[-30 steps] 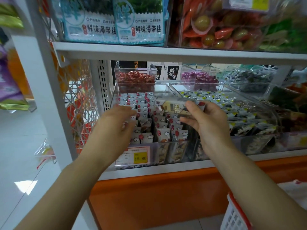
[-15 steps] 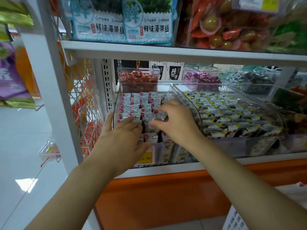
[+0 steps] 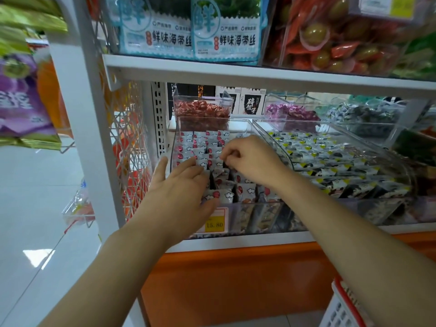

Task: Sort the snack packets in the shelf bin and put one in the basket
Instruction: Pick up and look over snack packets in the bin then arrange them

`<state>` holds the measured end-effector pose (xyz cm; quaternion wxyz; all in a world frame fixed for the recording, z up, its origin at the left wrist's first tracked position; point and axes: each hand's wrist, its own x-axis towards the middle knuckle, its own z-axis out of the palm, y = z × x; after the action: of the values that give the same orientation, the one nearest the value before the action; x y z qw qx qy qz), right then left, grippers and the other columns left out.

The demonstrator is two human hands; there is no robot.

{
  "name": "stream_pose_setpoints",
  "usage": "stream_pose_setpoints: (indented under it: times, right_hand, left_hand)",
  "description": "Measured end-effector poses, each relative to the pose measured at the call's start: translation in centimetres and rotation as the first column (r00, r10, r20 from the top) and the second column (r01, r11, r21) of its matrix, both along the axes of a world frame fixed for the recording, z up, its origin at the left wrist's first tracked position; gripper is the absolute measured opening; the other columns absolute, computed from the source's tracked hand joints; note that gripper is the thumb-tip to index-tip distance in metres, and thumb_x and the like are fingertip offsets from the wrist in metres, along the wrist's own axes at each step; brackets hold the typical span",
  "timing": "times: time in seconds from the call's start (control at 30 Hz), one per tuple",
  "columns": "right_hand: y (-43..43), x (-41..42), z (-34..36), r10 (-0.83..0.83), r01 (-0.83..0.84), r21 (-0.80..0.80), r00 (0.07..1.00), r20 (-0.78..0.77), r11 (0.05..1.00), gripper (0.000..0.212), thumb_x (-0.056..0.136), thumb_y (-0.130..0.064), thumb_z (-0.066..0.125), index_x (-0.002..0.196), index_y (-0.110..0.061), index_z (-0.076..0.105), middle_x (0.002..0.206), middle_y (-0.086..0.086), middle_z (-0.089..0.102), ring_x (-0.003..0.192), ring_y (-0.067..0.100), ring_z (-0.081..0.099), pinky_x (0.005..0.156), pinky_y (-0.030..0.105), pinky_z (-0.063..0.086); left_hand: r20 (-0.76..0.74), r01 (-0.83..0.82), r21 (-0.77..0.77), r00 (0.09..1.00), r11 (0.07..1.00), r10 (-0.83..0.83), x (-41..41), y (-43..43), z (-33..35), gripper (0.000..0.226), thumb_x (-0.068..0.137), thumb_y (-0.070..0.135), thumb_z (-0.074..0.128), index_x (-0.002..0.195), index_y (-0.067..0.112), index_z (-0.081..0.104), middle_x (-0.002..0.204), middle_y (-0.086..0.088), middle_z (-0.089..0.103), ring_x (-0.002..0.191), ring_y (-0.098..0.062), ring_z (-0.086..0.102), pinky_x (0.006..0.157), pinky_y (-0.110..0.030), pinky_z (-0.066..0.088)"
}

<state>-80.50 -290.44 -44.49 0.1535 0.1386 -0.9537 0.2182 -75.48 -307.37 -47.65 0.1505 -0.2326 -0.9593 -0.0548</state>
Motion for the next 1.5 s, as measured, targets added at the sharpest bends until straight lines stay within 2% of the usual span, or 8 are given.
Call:
stream_pose_setpoints:
  times: [0.13,0.33,0.7,0.93,1.0,1.1,1.33,1.5]
  right_hand:
    - [-0.3,-1.6,-0.3,-0.009,0.0,0.168,0.999,0.052,0.986,0.017,0.086,-0.022,0.065,0.101,-0.019,0.072,0.103,-0.001,0.069,0.113,0.022,0.053,0.095,0.04,0.046]
    - [-0.9,-1.9,-0.4,0.005,-0.041,0.301,0.993,0.122,0.953,0.017,0.081,-0.039,0.07,0.091,-0.026,0.073,0.098,-0.008,0.067,0.115,0.018,0.038,0.092,0.038,0.038]
    - [1.7,1.9,1.1,-0.119,0.024,-0.334,0.956,-0.268,0.942,0.012,0.091,-0.015,0.059,0.09,-0.008,0.068,0.081,-0.007,0.059,0.072,0.003,0.052,0.068,0.016,0.04]
    - [3.2,6.5,0.7,-0.135,0.008,-0.796,0.986,-0.093,0.606,0.017,0.092,-0.015,0.057,0.077,-0.021,0.065,0.065,-0.005,0.058,0.051,0.002,0.051,0.048,0.017,0.045]
    - [3.3,7.2,0.2,-0.066,0.037,-0.887,0.998,0.008,0.461,0.018,0.093,-0.013,0.056,0.079,-0.017,0.066,0.066,-0.004,0.058,0.053,0.004,0.052,0.048,0.018,0.045]
    - [3.8,7.7,-0.3,-0.024,0.056,-0.915,0.998,0.051,0.399,0.016,0.092,-0.015,0.056,0.08,-0.016,0.067,0.074,-0.006,0.064,0.056,0.004,0.056,0.049,0.019,0.046]
    - [4.7,8.0,-0.9,0.13,-0.047,-0.891,0.991,0.013,0.451,0.016,0.083,-0.007,0.065,0.095,-0.016,0.07,0.077,-0.002,0.07,0.066,0.01,0.064,0.053,0.021,0.051]
    - [4.4,7.7,-1.5,0.072,0.052,-0.942,0.994,0.08,0.331,0.013,0.089,-0.015,0.059,0.079,-0.008,0.065,0.063,-0.001,0.067,0.049,0.01,0.059,0.044,0.018,0.048]
  left_hand:
    - [0.02,-0.004,0.025,1.0,1.0,0.004,-0.1,-0.1,0.0,0.058,0.093,0.053,0.033,0.144,0.026,0.029,0.154,0.009,0.021,0.143,-0.007,-0.001,0.113,-0.046,-0.014]
    - [0.019,-0.009,0.056,1.0,0.998,0.008,-0.1,-0.1,0.1,0.055,0.093,0.05,0.035,0.142,0.026,0.032,0.154,0.008,0.022,0.143,-0.007,0.0,0.113,-0.046,-0.012]
    - [-0.131,-0.059,0.312,0.986,0.948,0.104,-0.1,0.1,0.6,0.045,0.09,0.042,0.048,0.132,0.024,0.049,0.141,0.008,0.043,0.133,-0.014,0.027,0.112,-0.042,0.009]
    - [-0.097,-0.005,0.441,0.994,0.898,0.053,0.5,1.2,1.2,0.068,0.08,0.055,0.046,0.142,0.029,0.033,0.142,0.006,0.042,0.131,-0.018,0.028,0.107,-0.044,0.025]
    - [-0.051,0.064,0.57,0.998,0.819,-0.042,0.7,1.5,1.4,0.056,0.084,0.045,0.049,0.136,0.025,0.043,0.128,0.007,0.054,0.115,-0.008,0.047,0.095,-0.027,0.044]
    - [0.021,0.094,0.729,0.987,0.678,-0.158,1.0,1.8,1.8,0.024,0.089,0.028,0.054,0.111,0.023,0.062,0.095,0.015,0.06,0.078,0.009,0.054,0.06,-0.003,0.042]
    - [0.086,0.035,0.849,0.976,0.528,-0.202,1.7,2.0,2.0,0.014,0.091,0.027,0.051,0.095,0.031,0.063,0.079,0.009,0.06,0.066,0.007,0.054,0.054,-0.004,0.043]
    - [0.163,-0.053,0.932,0.945,0.358,-0.285,2.1,2.1,2.2,0.013,0.083,0.032,0.057,0.094,0.032,0.064,0.079,0.013,0.068,0.07,0.001,0.064,0.059,-0.01,0.05]
